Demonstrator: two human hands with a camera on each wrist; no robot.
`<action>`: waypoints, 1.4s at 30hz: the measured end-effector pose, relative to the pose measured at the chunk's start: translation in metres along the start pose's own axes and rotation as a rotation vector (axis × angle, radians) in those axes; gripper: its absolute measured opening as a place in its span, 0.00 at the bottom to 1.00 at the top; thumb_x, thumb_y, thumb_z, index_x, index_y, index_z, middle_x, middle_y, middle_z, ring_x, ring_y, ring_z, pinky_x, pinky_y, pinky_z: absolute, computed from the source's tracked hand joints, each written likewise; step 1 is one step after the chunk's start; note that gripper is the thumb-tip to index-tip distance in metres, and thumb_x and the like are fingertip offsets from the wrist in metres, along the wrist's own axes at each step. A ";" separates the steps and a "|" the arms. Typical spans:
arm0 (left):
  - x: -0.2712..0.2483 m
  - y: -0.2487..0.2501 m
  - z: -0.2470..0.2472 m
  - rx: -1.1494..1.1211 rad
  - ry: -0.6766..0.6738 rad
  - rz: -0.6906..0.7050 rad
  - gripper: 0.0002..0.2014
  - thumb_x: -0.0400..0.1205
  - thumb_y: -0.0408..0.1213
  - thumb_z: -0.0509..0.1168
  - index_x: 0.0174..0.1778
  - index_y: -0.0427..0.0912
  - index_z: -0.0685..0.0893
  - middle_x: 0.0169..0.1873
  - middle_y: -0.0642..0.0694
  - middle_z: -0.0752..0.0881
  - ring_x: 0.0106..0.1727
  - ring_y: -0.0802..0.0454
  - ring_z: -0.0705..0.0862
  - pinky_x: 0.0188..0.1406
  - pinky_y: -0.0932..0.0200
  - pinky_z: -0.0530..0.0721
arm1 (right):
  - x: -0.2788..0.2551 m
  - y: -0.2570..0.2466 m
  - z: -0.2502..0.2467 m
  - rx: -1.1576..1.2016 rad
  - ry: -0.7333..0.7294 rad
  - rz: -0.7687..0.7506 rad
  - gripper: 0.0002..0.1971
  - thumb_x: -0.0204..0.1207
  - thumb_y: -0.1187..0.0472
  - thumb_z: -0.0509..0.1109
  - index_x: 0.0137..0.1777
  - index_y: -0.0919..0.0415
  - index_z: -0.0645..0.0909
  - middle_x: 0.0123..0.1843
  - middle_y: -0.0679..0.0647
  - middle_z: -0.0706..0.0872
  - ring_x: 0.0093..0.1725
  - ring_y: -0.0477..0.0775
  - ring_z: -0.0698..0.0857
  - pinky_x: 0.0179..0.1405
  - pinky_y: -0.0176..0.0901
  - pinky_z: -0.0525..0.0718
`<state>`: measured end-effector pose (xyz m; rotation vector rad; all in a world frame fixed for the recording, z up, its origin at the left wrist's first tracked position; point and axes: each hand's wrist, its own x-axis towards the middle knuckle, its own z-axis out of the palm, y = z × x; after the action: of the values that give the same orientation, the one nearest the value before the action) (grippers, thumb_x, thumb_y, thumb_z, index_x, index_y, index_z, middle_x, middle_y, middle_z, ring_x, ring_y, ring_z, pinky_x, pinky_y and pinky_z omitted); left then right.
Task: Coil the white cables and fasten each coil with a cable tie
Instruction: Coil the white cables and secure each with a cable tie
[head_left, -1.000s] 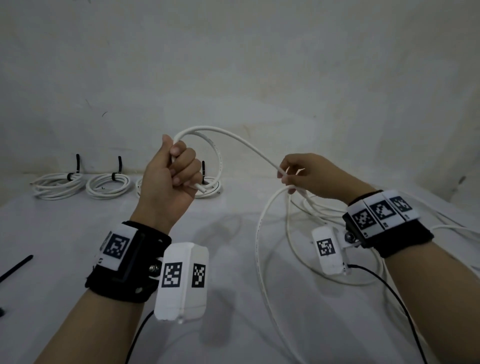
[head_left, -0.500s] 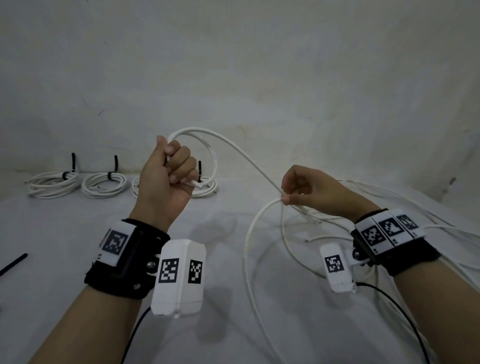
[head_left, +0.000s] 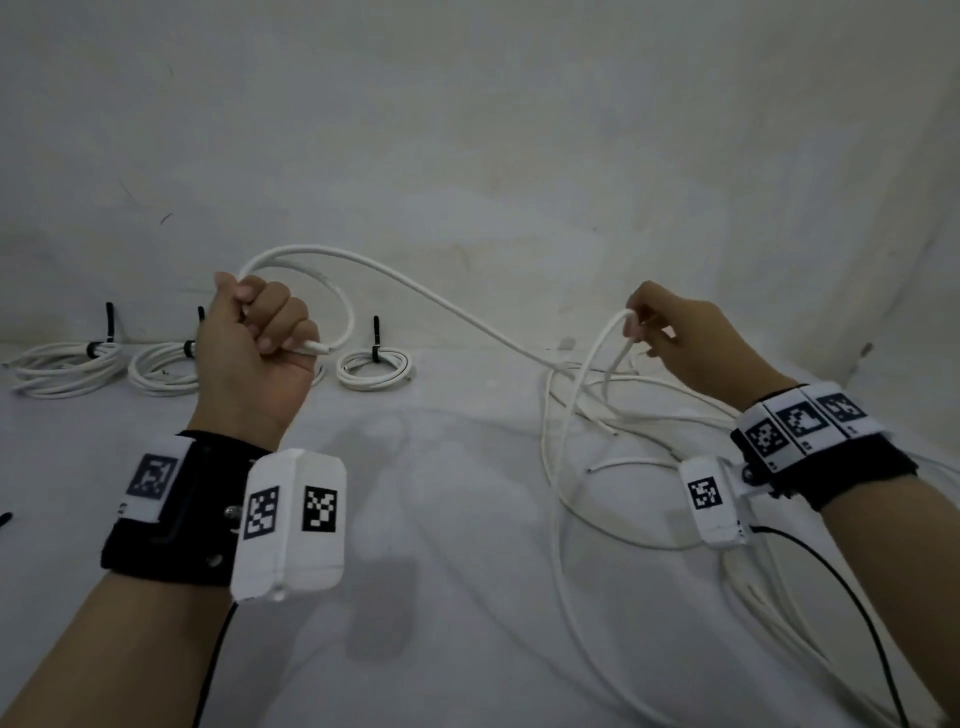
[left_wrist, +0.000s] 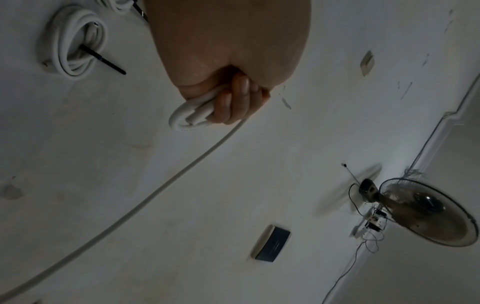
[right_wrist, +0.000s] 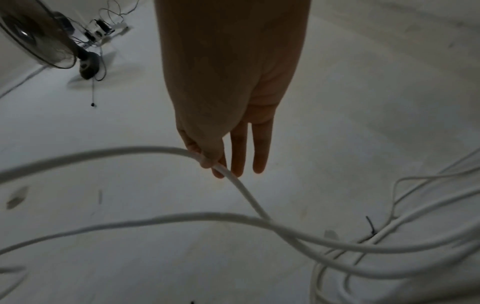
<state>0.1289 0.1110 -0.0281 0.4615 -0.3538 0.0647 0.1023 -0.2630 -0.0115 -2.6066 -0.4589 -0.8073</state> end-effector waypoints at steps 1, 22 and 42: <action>0.001 0.005 -0.003 -0.027 0.000 0.017 0.28 0.88 0.47 0.46 0.21 0.47 0.73 0.14 0.53 0.63 0.14 0.59 0.61 0.15 0.69 0.61 | -0.003 0.006 -0.004 -0.049 -0.004 -0.009 0.04 0.80 0.71 0.62 0.47 0.63 0.75 0.39 0.52 0.85 0.38 0.54 0.85 0.37 0.40 0.82; -0.016 -0.013 0.039 0.120 -0.100 -0.117 0.28 0.87 0.48 0.45 0.21 0.48 0.72 0.13 0.53 0.62 0.12 0.59 0.60 0.14 0.69 0.57 | 0.008 -0.117 0.045 0.331 -0.281 0.085 0.16 0.80 0.53 0.67 0.66 0.49 0.72 0.50 0.46 0.86 0.49 0.42 0.86 0.49 0.31 0.80; -0.014 -0.007 0.037 0.184 -0.058 -0.062 0.24 0.89 0.49 0.42 0.28 0.46 0.65 0.14 0.55 0.62 0.14 0.60 0.59 0.15 0.69 0.64 | 0.000 -0.135 0.064 -0.150 -0.177 -0.528 0.12 0.77 0.71 0.63 0.57 0.60 0.81 0.44 0.57 0.76 0.33 0.62 0.82 0.21 0.49 0.75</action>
<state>0.1049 0.0886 -0.0052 0.6567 -0.3923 0.0231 0.0771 -0.1163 -0.0267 -2.7399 -1.2154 -0.7890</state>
